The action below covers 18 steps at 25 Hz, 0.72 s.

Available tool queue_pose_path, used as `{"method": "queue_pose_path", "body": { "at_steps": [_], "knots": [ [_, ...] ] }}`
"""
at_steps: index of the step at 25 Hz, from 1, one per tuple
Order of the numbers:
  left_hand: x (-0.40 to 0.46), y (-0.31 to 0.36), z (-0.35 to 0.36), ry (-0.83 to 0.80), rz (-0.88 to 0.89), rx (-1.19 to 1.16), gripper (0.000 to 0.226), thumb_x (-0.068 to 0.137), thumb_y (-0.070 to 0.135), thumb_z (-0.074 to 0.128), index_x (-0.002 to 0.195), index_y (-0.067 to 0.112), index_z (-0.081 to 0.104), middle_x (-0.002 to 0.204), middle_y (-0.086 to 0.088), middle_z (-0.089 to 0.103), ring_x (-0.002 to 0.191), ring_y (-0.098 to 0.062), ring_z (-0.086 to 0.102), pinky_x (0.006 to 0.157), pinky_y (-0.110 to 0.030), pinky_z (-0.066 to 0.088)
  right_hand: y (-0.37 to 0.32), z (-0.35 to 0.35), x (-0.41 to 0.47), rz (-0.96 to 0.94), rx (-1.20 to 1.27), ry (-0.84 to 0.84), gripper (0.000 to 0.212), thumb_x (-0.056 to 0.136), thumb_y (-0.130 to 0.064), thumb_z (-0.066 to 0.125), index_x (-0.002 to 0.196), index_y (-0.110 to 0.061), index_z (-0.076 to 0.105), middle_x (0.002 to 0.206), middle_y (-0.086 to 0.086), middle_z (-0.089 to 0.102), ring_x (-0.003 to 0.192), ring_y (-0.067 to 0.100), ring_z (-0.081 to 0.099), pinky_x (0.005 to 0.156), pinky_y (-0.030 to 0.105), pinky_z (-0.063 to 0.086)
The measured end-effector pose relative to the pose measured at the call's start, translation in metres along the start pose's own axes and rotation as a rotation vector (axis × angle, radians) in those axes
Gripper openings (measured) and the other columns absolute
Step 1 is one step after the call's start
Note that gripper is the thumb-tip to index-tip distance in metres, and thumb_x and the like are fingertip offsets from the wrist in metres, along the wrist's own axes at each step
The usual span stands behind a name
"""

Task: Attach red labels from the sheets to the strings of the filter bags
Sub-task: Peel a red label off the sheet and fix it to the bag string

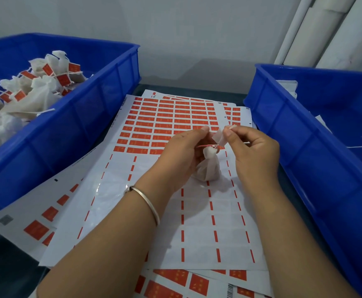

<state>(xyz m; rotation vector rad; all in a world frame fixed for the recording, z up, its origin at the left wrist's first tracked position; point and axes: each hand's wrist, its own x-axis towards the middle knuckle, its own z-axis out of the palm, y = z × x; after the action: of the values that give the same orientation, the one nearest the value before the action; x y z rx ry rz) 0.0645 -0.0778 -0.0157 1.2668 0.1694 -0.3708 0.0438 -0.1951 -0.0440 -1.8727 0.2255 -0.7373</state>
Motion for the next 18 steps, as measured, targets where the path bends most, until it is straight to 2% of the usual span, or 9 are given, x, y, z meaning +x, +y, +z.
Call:
{"method": "queue_pose_path", "body": {
  "at_steps": [4,9,12,14,18],
  "knots": [
    [0.002,-0.004,-0.009,-0.143,-0.025,0.054,0.01,0.093,0.022,0.054,0.088,0.021,0.062,0.094,0.0,0.068,0.095,-0.019,0.063,0.071,-0.023,0.05,-0.004,0.0,-0.003,-0.012,0.007,-0.03,0.008,0.085,-0.035,0.064,0.092,-0.038,0.064,0.084,-0.036,0.055,0.079,-0.023,0.054,0.062,-0.006,0.038],
    [0.004,-0.007,-0.014,-0.285,-0.034,0.011,0.013,0.087,0.02,0.059,0.096,0.015,0.069,0.095,0.003,0.073,0.082,-0.013,0.07,0.067,-0.021,0.054,-0.005,-0.002,-0.002,0.013,0.082,-0.055,0.008,0.084,-0.033,0.066,0.091,-0.037,0.065,0.085,-0.032,0.058,0.078,-0.025,0.053,0.059,-0.004,0.04],
    [0.004,-0.008,-0.014,-0.3,-0.023,0.053,0.021,0.084,0.022,0.063,0.099,0.011,0.072,0.098,0.003,0.073,0.079,-0.011,0.068,0.07,-0.022,0.052,-0.006,-0.003,-0.002,0.046,0.139,-0.08,0.008,0.084,-0.032,0.066,0.083,-0.041,0.065,0.079,-0.033,0.061,0.079,-0.022,0.056,0.059,-0.003,0.042],
    [0.004,-0.008,-0.014,-0.286,-0.023,0.062,0.025,0.082,0.022,0.064,0.103,0.01,0.071,0.095,0.003,0.073,0.072,-0.009,0.067,0.067,-0.02,0.051,-0.006,-0.002,-0.002,0.061,0.164,-0.089,0.013,0.084,-0.033,0.066,0.078,-0.044,0.063,0.074,-0.037,0.062,0.08,-0.018,0.059,0.059,-0.001,0.044],
    [0.002,-0.007,-0.014,-0.279,0.01,0.095,0.013,0.084,0.019,0.063,0.084,0.013,0.075,0.082,0.006,0.072,0.064,-0.007,0.065,0.06,-0.017,0.05,-0.005,-0.002,-0.001,0.065,0.19,-0.1,0.011,0.083,-0.034,0.066,0.077,-0.043,0.064,0.073,-0.036,0.063,0.078,-0.015,0.06,0.06,0.001,0.046]
  ]
}}
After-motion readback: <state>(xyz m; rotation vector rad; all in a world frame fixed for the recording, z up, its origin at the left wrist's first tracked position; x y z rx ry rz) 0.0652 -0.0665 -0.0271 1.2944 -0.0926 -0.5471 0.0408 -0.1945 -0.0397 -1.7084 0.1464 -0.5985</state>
